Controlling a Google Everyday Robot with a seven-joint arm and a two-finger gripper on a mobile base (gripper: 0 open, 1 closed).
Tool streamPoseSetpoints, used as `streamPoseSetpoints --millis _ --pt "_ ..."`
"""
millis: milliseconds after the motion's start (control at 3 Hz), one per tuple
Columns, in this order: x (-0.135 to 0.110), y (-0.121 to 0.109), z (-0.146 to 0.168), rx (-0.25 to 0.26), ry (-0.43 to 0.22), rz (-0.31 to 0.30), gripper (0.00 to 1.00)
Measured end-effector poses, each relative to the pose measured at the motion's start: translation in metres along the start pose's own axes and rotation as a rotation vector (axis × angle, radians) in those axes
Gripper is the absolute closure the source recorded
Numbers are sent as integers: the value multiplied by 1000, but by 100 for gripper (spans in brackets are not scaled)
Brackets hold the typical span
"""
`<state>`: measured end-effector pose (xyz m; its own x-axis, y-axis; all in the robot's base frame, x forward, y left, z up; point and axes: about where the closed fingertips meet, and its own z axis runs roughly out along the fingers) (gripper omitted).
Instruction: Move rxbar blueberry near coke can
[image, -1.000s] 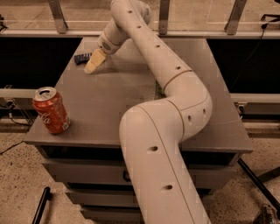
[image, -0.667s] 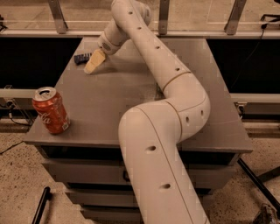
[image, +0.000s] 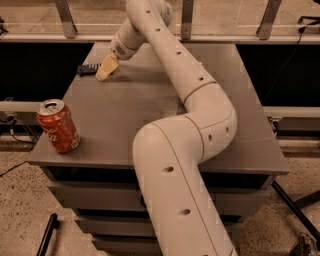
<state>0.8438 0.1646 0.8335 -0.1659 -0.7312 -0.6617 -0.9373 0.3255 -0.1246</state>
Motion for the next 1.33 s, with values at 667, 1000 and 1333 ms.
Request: streamPoseSetpoints --millis 667,1000,1333 --pt "-3 0 -3 0 0 0 100" --pt "-3 0 -3 -1 0 0 100" --pt "-3 0 -3 -1 0 0 100"
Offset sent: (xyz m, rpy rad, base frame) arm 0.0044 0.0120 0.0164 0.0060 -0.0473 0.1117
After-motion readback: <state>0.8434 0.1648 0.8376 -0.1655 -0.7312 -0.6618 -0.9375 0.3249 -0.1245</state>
